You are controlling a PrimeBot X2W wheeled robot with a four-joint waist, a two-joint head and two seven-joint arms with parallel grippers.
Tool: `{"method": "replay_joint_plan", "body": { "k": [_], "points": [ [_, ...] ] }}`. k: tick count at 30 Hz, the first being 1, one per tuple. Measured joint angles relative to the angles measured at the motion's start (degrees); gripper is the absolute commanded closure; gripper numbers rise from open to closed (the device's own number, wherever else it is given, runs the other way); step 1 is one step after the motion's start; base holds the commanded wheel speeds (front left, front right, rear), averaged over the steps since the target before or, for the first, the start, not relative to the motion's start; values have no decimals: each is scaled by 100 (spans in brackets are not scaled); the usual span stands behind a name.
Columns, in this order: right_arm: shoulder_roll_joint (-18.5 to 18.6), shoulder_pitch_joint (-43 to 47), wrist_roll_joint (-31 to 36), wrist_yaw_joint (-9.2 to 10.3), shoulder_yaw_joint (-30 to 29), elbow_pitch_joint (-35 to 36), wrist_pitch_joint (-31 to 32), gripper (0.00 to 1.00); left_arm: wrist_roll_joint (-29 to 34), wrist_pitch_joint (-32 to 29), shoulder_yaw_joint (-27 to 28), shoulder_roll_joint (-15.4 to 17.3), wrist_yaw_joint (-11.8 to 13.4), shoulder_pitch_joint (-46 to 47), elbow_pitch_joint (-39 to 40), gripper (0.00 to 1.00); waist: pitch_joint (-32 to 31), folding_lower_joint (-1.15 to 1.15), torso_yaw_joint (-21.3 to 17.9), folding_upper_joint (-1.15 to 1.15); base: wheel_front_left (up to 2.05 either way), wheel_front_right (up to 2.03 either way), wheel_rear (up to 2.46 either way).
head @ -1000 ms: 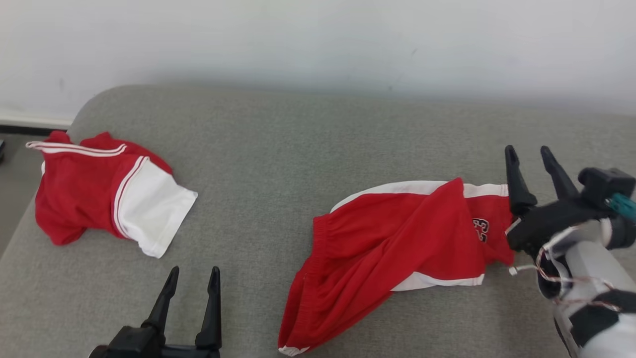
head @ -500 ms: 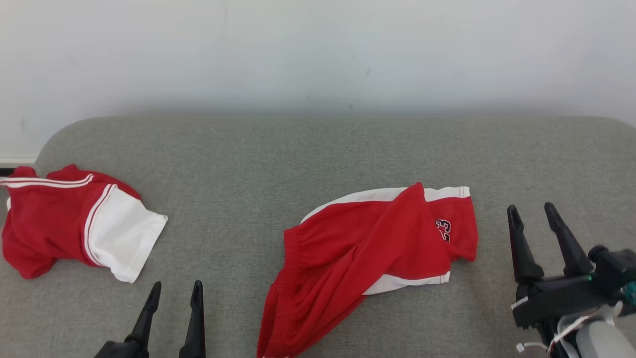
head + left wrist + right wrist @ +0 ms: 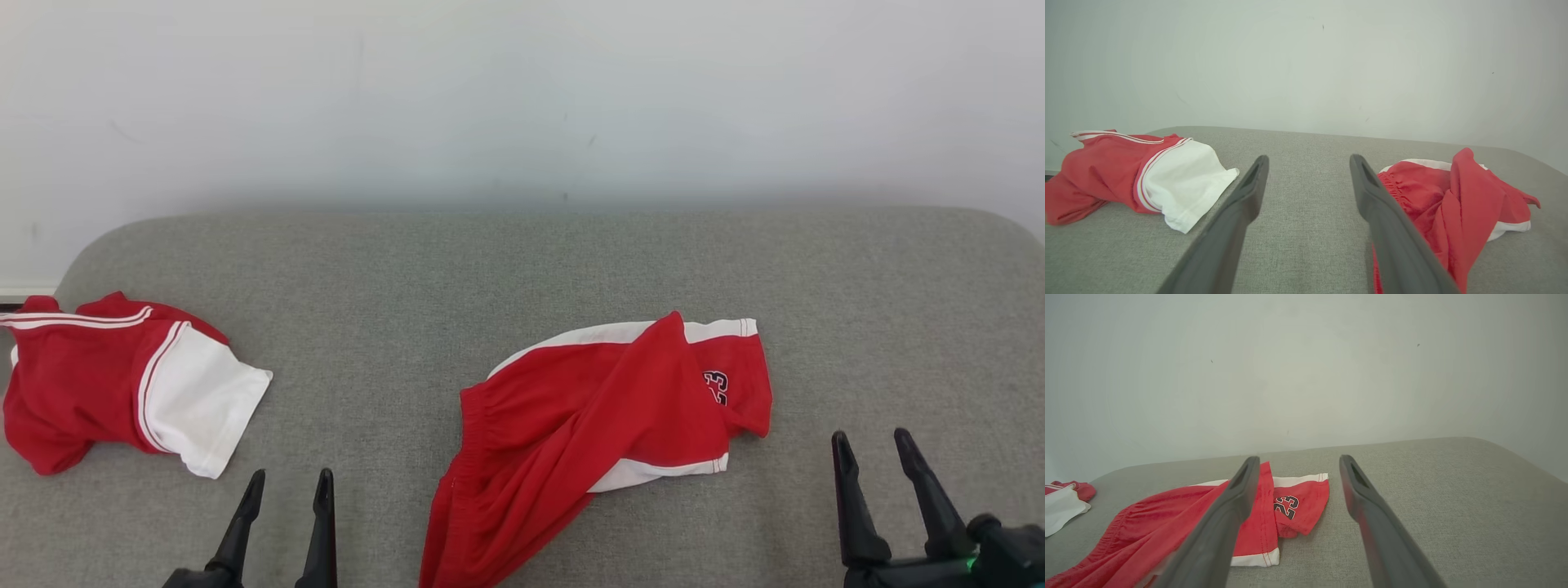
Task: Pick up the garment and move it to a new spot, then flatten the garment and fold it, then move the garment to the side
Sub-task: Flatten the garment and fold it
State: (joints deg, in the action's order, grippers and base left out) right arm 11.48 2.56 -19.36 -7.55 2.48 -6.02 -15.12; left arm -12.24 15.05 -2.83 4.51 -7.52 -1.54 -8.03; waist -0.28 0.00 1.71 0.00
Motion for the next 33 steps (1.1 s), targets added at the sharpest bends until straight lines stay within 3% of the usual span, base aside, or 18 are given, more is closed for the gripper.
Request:
{"method": "replay_joint_plan", "body": {
  "k": [15,29,33],
  "points": [
    [-371,553,343,0,-108,191,0,0,302,0,472,24,0,-313,168,0,-92,0,73,0,0,0,0],
    [-433,609,345,0,-108,114,0,0,363,0,556,-34,0,-429,215,0,-101,0,117,0,0,0,0],
    [-291,580,383,0,82,0,-1,0,363,0,494,-33,0,-432,231,0,-89,0,113,0,0,0,0]
  ]
}}
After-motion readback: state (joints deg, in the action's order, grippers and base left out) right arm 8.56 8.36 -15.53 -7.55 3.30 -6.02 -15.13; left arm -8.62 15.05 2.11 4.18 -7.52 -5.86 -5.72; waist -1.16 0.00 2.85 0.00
